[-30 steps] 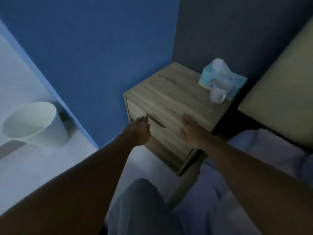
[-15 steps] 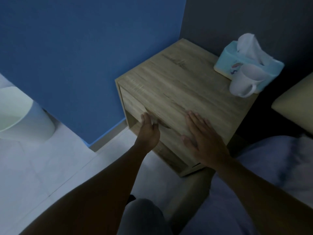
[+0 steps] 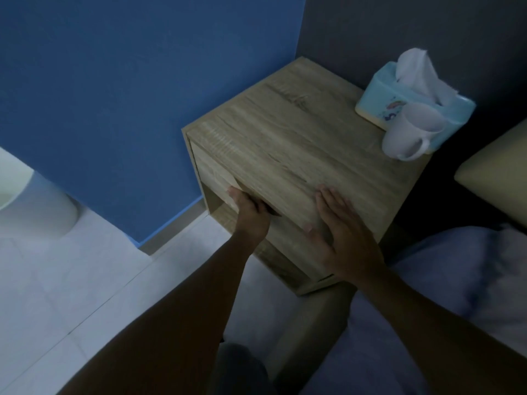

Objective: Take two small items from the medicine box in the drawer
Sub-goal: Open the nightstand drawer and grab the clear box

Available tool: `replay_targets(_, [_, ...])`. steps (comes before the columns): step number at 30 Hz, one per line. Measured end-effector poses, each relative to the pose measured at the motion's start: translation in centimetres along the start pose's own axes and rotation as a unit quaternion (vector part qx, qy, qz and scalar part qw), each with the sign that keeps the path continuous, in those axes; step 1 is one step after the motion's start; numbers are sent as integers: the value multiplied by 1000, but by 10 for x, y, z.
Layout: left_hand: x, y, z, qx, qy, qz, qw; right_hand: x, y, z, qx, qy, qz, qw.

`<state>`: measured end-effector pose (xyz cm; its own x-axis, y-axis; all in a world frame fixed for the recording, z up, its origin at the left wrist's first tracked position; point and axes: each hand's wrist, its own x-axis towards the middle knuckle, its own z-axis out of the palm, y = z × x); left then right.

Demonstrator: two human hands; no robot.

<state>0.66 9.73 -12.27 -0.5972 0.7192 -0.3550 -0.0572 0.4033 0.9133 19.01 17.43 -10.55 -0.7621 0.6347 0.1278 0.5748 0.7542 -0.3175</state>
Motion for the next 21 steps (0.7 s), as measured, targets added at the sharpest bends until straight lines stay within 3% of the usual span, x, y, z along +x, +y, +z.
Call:
replay_targets(8, [-17,-15,-22,-16,3,-26,1000,0,-1,-5,-9,-37,-2,999])
replay_targets(13, [-44,-30,-50,-36,-17,-33,999,1,-5,-11,-59,-76,-78,992])
replay_targets(21, [-79,-63,-90,-23,-11,-50,998,0,-6,-9,-88,-56,-114,988])
